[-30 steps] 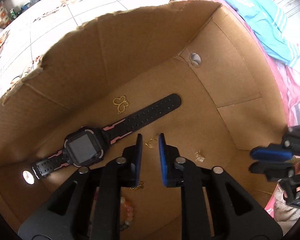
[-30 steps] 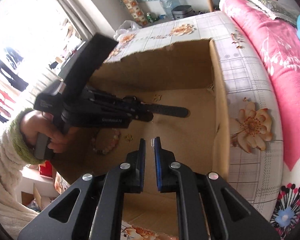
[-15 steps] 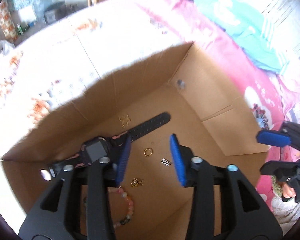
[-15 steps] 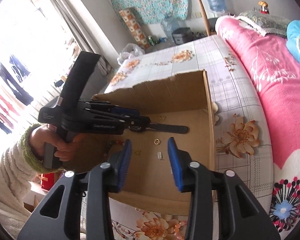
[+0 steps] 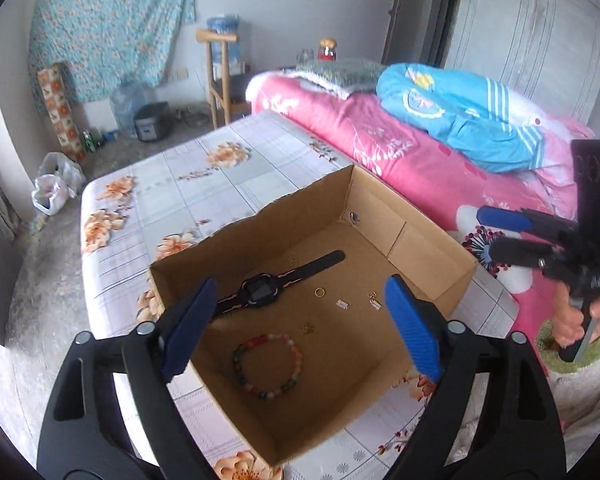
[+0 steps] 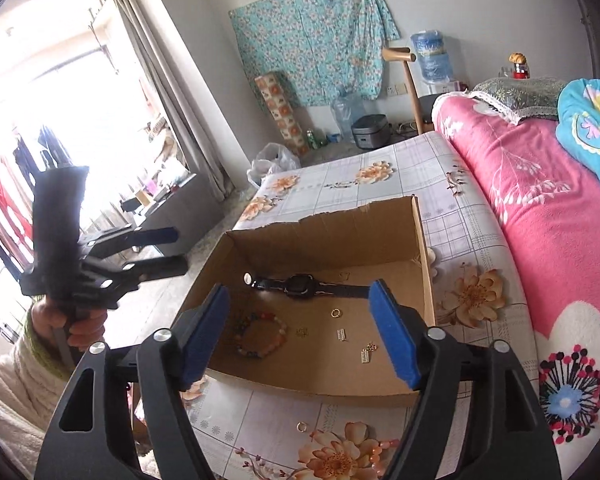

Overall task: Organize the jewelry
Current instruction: 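Withdraw the right gripper back to the pink-orange bead bracelet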

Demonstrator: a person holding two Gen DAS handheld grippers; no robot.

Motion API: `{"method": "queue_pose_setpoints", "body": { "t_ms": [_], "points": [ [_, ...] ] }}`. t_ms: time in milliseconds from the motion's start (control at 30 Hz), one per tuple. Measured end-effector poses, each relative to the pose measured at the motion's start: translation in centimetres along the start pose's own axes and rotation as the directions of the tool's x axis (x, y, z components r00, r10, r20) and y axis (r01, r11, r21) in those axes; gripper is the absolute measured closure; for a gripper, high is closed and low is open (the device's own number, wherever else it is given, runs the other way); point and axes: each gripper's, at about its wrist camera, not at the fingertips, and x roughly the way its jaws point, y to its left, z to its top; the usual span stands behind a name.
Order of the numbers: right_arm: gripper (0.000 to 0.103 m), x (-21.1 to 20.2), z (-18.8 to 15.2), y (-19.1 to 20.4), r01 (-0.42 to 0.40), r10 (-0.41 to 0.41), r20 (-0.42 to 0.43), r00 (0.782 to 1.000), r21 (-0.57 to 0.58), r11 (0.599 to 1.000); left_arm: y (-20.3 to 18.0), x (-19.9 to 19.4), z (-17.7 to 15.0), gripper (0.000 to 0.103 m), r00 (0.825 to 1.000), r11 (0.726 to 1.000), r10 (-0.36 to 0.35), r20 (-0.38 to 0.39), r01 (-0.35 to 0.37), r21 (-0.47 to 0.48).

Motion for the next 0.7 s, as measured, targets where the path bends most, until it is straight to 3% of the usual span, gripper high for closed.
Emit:
{"method": "queue_pose_setpoints", "body": {
  "t_ms": [233,433,600,700],
  "points": [
    [0.023,-1.5,-2.7,0.9,-0.033,0.034,0.027,0.999,-0.015,0.999,-0.9,-5.1,-5.7,0.013,0.994,0.997,-0.079,0.077,0.081,-0.022],
    [0.02,-2.6,-7.0,0.9,-0.065,0.065,0.029,0.997,0.006,0.998,-3.3,-3.6,-11.1,0.013,0.985,0.984,-0.172,0.027,0.173,-0.033],
    [0.016,-3.1,-10.9,-0.2,0.037,-0.036,-0.045,0.998,0.035,0.999,-5.1,0.7,-14.7,0.013,0.989,0.994,-0.106,-0.106,0.101,-0.046],
    [0.016,-1.9,-12.9,-1.2,0.123,-0.114,-0.135,0.984,0.062,0.99,-6.2,4.2,-16.3,0.013,0.981,0.999,-0.028,-0.191,0.022,-0.031]
  ]
}}
